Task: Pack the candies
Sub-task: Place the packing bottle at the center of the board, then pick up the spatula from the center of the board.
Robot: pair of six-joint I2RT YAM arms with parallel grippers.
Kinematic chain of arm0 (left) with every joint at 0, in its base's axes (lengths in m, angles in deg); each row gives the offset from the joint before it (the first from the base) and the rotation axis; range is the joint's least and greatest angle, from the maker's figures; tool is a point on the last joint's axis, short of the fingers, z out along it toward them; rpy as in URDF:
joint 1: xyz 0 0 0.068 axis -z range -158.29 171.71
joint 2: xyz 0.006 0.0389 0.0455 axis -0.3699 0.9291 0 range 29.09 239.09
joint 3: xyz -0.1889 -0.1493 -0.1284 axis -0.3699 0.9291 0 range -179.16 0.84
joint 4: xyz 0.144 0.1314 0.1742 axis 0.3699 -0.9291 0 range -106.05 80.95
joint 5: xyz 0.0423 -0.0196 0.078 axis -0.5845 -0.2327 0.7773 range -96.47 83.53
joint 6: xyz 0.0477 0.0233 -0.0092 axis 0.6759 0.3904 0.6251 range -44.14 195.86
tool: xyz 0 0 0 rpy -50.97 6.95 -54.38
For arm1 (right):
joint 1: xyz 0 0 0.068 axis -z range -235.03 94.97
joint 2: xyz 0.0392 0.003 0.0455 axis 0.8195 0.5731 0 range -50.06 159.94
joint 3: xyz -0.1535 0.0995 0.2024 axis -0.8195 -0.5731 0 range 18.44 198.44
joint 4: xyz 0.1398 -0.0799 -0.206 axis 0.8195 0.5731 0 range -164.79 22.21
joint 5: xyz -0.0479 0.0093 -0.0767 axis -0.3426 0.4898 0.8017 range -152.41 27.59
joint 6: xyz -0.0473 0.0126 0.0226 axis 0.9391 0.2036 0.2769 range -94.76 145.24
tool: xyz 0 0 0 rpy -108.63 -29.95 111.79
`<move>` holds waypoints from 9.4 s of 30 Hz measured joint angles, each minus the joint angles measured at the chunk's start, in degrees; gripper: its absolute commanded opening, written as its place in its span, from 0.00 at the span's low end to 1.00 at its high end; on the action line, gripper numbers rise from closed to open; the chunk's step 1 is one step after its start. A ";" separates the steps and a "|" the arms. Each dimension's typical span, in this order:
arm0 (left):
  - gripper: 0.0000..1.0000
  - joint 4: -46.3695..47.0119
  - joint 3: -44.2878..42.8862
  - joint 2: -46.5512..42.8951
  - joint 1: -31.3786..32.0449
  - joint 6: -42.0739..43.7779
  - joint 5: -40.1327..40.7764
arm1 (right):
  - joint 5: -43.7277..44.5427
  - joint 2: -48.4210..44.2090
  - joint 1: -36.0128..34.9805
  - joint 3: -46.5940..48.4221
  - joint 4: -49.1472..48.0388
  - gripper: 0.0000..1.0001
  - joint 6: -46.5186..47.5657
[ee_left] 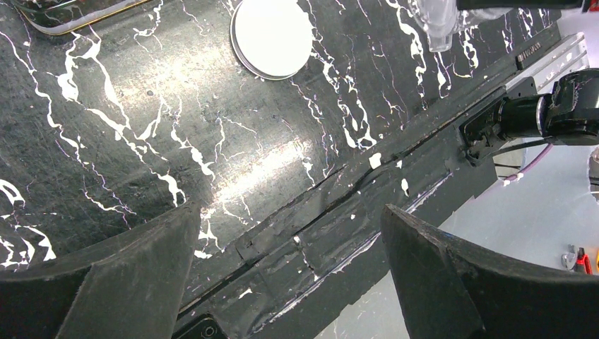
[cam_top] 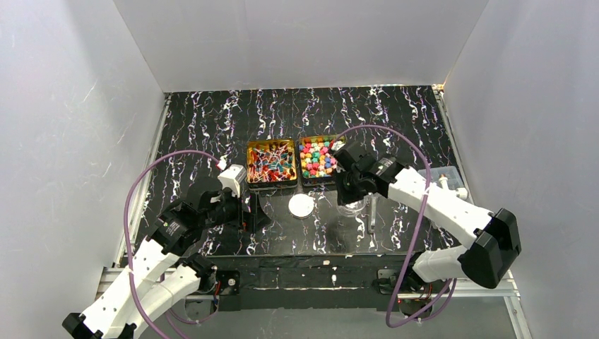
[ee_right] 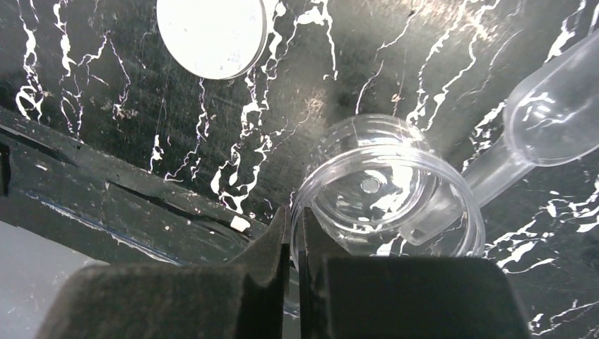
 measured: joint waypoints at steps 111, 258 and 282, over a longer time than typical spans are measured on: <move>0.98 0.42 0.04 0.61 0.00 0.02 -0.52 | 20.87 4.42 -21.46 -0.07 -8.22 0.78 -12.17; 0.51 -12.22 -29.81 22.05 0.00 -16.37 -18.58 | -21.84 -18.82 -15.93 -3.45 -9.57 0.16 35.01; 0.00 -8.39 -26.73 22.84 -0.13 -16.41 -24.06 | -18.38 -20.50 -17.42 -3.37 -8.83 0.37 36.22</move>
